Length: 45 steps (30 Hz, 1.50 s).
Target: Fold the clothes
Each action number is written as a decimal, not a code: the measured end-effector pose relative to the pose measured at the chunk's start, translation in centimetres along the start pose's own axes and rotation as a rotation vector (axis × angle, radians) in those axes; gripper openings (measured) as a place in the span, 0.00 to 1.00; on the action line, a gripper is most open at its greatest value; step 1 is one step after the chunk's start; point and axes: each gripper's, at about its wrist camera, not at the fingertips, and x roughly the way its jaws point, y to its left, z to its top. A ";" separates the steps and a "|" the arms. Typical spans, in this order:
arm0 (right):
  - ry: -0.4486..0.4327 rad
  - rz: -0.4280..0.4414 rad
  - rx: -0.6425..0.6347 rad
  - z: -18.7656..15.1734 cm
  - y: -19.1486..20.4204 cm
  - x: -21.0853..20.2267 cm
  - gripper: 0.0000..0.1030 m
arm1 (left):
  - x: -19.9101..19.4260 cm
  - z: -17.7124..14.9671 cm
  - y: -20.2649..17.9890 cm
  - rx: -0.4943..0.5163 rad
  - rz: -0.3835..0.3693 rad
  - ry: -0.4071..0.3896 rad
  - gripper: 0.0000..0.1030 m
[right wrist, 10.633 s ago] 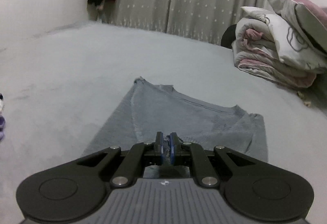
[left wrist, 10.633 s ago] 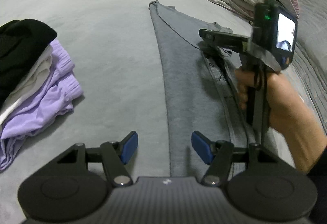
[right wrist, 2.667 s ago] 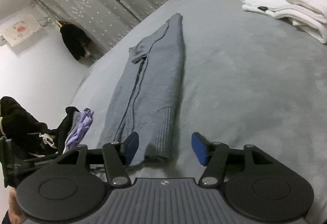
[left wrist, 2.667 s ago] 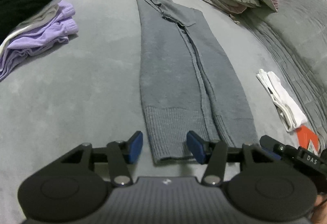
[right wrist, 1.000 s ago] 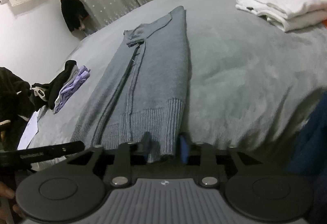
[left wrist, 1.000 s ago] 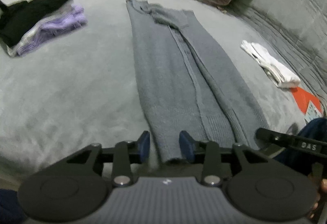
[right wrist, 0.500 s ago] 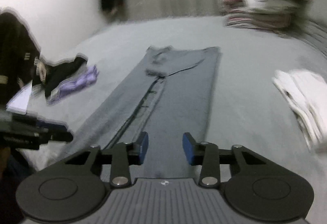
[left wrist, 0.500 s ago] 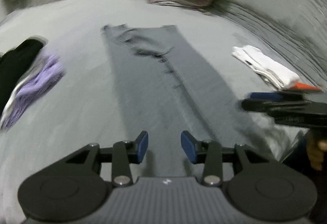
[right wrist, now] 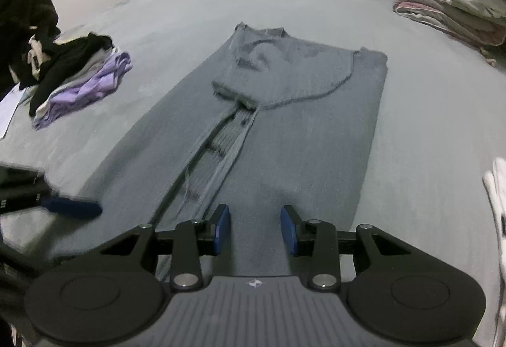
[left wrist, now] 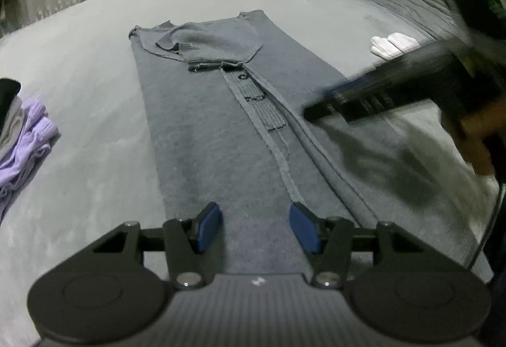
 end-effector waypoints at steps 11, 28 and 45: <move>-0.050 -0.031 -0.061 5.5 -0.5 6.2 0.35 | -0.3 -0.4 -0.2 -0.004 -0.004 -0.010 0.50; -0.112 -0.059 0.036 7.9 -0.3 6.7 0.33 | -0.2 0.2 0.6 -0.079 -0.041 0.013 0.51; -0.057 -0.056 0.031 6.3 1.2 5.5 0.41 | -0.2 1.0 1.1 -0.164 -0.004 0.001 0.53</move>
